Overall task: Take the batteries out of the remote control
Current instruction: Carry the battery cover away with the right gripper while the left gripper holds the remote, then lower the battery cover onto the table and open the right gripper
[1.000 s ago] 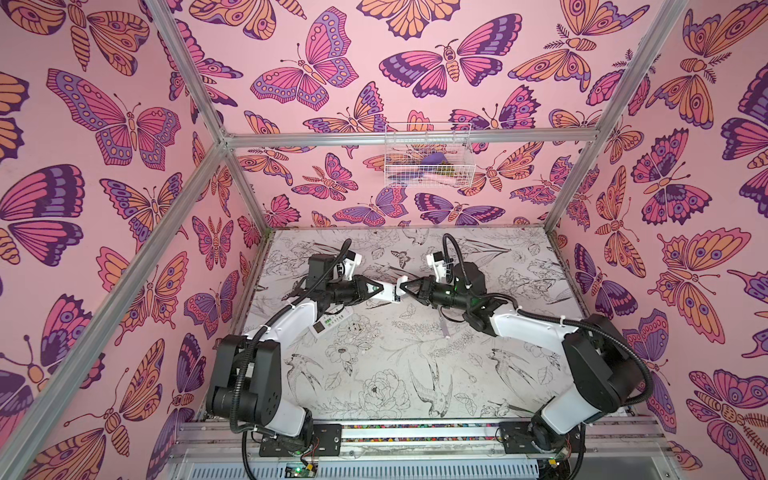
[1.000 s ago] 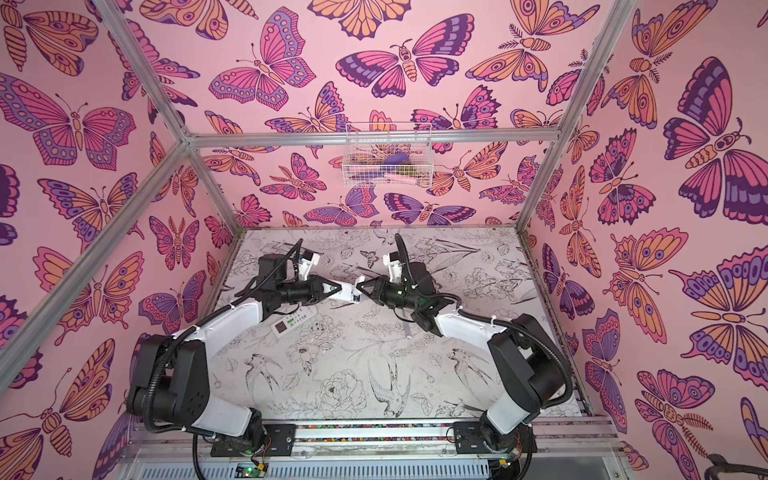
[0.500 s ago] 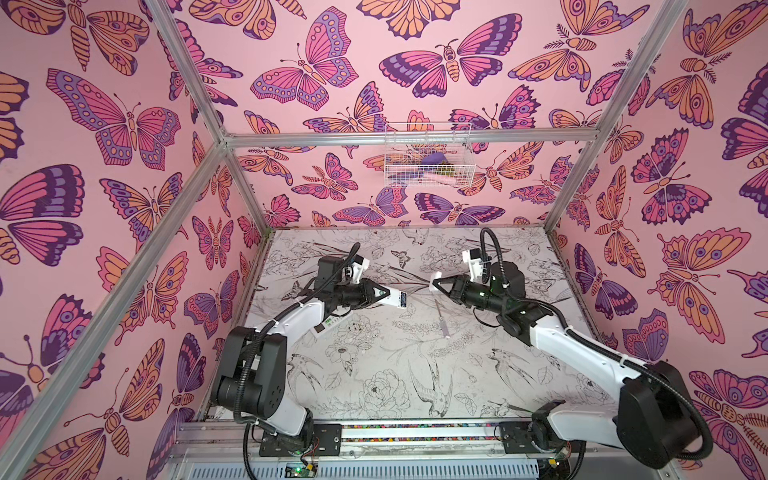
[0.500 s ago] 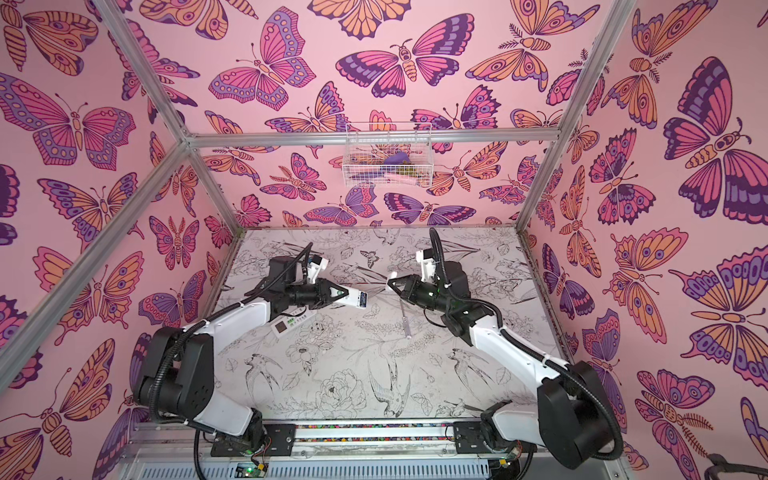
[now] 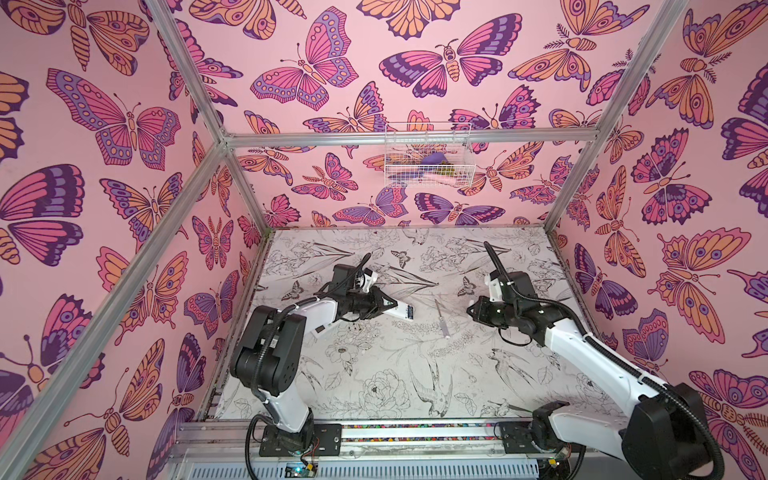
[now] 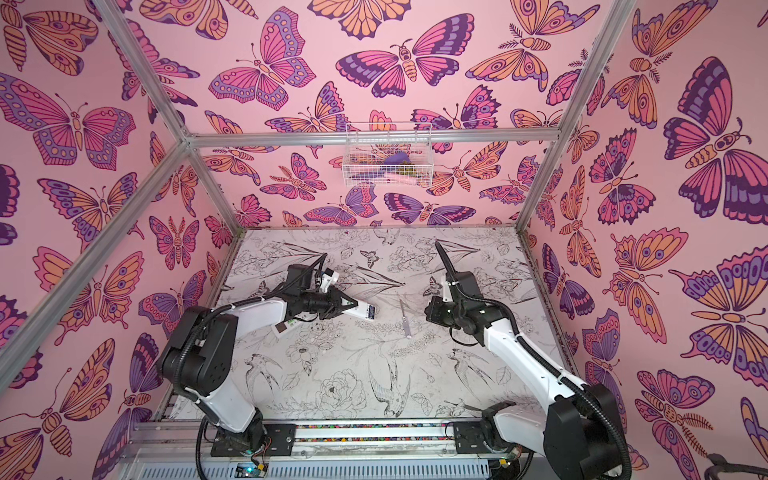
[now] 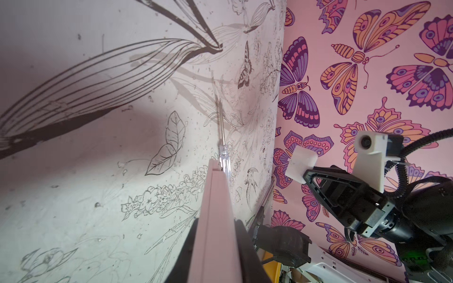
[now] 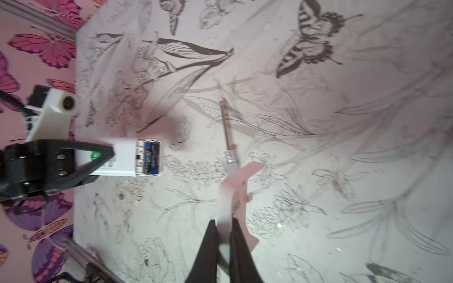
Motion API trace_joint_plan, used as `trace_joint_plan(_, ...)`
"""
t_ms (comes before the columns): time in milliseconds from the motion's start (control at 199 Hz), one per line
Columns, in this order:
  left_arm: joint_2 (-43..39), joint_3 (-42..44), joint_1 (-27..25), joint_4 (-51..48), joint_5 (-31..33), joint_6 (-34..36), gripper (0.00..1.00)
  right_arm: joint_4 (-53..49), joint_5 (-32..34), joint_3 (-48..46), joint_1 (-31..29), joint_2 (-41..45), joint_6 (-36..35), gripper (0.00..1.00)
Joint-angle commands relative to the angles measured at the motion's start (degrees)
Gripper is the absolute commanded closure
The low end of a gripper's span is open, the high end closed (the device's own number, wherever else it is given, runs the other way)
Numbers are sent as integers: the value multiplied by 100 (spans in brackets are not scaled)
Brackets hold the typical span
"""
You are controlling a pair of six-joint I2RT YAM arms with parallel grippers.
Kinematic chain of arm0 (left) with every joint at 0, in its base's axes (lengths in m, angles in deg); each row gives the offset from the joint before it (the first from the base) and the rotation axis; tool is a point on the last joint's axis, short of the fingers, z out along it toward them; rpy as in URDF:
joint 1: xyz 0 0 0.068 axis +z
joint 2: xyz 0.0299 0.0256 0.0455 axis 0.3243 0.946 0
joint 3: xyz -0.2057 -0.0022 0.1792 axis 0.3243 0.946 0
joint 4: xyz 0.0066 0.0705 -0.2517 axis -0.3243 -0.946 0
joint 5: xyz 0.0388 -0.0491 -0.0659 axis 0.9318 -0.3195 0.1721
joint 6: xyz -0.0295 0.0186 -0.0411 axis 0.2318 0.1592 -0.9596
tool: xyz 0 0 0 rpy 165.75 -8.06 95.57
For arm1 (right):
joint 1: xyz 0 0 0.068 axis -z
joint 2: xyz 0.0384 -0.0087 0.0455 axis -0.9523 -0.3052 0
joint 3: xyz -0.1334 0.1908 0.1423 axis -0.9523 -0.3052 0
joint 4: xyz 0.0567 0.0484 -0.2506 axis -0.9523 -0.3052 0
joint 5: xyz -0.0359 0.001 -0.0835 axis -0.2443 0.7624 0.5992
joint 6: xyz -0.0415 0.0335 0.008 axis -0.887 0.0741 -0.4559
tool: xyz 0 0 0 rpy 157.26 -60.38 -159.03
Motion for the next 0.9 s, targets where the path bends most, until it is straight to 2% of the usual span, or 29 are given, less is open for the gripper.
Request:
trace_joint_plan(0, 116, 40, -39, 184, 30, -179, 100, -942, 630, 296, 116, -98, -694, 89)
trace_joint_plan(296, 471, -180, -97, -6, 29, -224, 100, -1361, 1142, 467, 452, -802, -1275, 89)
trace_joint_plan(481, 466, -160, -88, -103, 121, -163, 98, -1234, 1311, 467, 470, -1305, -1471, 90)
trace_joint_plan(898, 570, -191, -40, -310, 241, -153, 83, -1165, 1361, 619, 485, -1907, -1592, 91)
